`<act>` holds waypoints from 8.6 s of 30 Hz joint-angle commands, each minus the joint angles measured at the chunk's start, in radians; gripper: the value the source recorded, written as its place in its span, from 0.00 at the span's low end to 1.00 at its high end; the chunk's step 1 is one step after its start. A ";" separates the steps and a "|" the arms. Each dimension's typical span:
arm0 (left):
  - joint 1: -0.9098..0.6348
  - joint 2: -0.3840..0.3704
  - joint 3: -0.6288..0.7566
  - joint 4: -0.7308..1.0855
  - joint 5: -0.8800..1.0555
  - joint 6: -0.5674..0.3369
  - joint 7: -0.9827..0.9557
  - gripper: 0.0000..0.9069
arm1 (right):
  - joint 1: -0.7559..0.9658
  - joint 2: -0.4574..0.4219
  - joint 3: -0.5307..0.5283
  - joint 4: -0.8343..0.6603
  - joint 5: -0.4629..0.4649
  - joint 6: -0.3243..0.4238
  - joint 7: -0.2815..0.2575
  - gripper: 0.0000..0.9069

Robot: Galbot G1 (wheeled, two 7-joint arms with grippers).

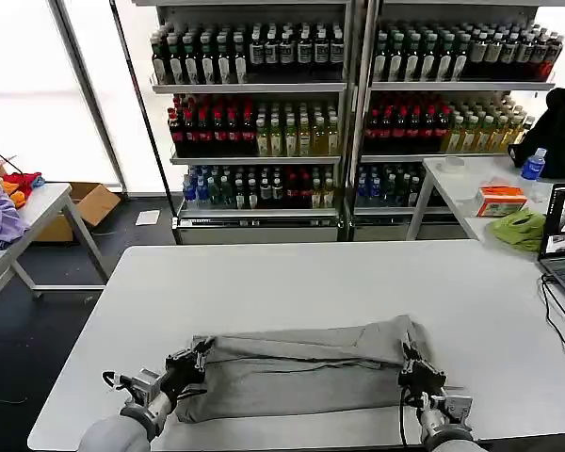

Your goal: Fold and organize the clothes.

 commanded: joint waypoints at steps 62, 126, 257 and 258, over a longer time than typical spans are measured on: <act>0.144 -0.277 -0.137 -0.038 0.019 0.051 -0.052 0.00 | -0.001 -0.031 0.077 0.144 -0.011 0.023 0.051 1.00; 0.053 -0.021 0.044 -0.243 -0.134 0.203 -0.130 0.00 | -0.070 0.039 0.107 0.226 -0.049 0.007 0.070 1.00; 0.030 -0.074 -0.194 0.060 -0.276 0.080 -0.050 0.00 | 0.055 0.011 0.012 0.122 -0.009 -0.009 0.088 1.00; 0.030 -0.068 -0.210 0.059 -0.279 0.080 -0.048 0.00 | 0.056 0.011 0.011 0.122 -0.009 -0.009 0.088 1.00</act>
